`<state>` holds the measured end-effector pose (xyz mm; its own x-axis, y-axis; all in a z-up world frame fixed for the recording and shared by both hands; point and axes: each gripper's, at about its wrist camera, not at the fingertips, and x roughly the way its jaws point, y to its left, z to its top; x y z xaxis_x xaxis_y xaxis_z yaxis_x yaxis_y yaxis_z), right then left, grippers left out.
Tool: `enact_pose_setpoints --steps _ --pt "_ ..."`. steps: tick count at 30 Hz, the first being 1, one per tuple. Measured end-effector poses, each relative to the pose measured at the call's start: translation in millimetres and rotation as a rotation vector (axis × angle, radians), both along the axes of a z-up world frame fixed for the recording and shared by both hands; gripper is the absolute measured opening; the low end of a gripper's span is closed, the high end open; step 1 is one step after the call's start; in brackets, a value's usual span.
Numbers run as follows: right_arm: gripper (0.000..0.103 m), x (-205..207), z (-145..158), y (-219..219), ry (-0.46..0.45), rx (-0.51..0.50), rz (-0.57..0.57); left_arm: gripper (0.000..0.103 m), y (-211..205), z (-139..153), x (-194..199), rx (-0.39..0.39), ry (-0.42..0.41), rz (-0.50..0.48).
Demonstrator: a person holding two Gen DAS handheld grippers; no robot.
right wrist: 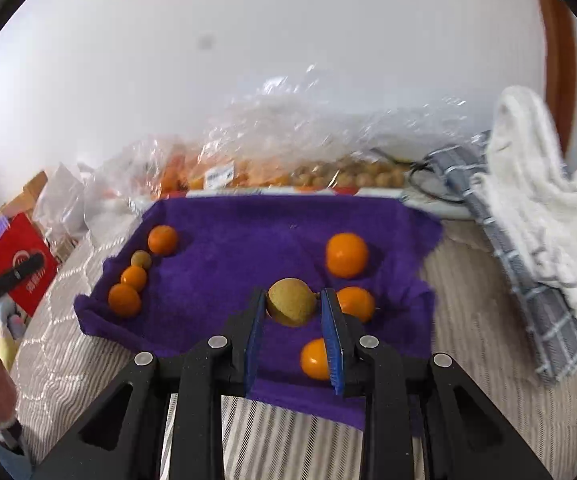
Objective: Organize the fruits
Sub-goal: 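Carry both held fruits over the purple towel, then lower the fruits onto the towel and open both tools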
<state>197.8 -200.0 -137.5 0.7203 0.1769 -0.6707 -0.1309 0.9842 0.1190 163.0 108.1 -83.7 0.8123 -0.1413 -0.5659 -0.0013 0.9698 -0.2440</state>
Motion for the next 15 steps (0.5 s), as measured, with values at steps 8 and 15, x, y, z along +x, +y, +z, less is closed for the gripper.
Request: enact_pose_setpoints --steps 8,15 --pt "0.028 20 -39 25 0.103 -0.054 0.085 0.023 -7 -10 16 0.024 0.031 -0.038" --pt "0.028 19 -49 28 0.112 -0.063 0.116 0.023 -42 -31 44 0.048 0.111 -0.093"
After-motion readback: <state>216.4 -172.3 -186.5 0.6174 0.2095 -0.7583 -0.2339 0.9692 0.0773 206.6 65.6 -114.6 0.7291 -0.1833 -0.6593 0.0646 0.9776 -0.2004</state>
